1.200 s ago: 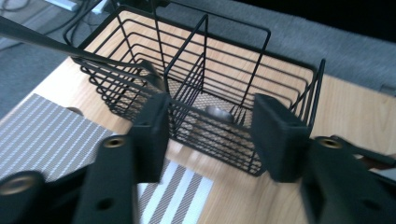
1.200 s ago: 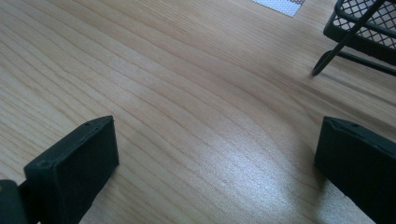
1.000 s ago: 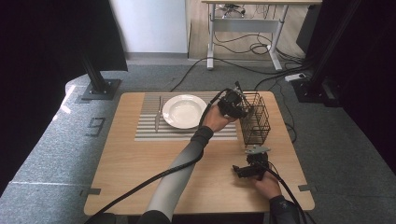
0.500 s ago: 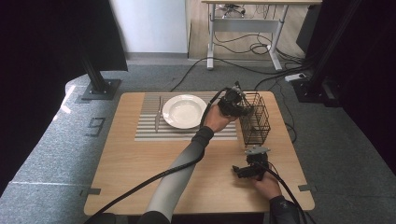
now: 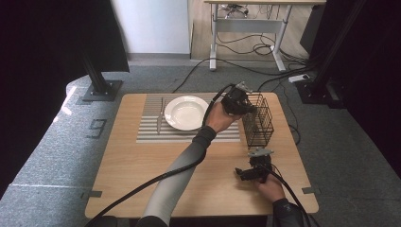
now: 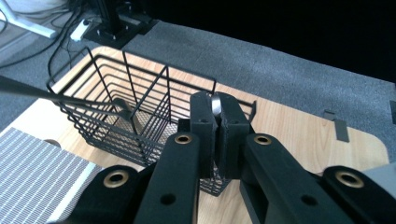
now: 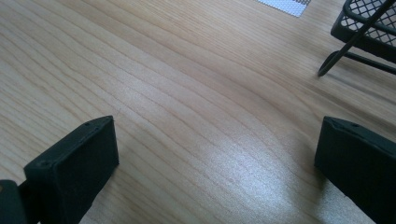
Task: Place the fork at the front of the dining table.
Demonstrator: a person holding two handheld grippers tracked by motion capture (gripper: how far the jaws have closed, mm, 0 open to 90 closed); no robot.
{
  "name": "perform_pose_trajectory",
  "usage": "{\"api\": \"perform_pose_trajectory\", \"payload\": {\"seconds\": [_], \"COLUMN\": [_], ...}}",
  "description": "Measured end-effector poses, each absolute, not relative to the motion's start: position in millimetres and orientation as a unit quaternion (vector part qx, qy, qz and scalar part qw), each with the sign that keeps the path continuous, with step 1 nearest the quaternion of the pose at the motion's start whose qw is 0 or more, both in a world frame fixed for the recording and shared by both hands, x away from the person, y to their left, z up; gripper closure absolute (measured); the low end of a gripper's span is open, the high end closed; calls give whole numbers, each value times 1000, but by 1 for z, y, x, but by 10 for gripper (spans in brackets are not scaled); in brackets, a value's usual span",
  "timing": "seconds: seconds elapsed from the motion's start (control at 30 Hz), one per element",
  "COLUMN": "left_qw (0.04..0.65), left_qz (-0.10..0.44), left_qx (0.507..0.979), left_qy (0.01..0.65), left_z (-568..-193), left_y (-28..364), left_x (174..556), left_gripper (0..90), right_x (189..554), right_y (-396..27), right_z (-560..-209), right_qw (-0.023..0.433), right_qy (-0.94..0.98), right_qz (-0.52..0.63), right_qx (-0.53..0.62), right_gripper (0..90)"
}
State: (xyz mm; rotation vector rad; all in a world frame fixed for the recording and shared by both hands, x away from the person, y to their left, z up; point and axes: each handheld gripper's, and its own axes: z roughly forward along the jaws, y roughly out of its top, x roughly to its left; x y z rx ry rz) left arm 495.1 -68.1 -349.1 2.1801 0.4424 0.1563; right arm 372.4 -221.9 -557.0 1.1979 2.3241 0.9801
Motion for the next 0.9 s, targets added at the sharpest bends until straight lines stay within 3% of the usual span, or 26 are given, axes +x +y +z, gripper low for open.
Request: {"api": "perform_pose_trajectory", "payload": {"seconds": [0.6, 0.9], "left_qw": [452, 448], "left_qz": [89, 100], "left_qx": [875, 875], "left_qy": [151, 156], "left_z": [-285, -270], "left_y": [-39, -11], "left_x": [468, 459], "left_gripper": [868, 868], "right_x": [372, 372], "right_y": [-222, -222], "right_z": [-557, -557], "right_qw": [173, 174], "right_qy": [819, 819], "right_qz": [346, 347], "right_qx": [423, 424], "right_gripper": [0, 0]}}
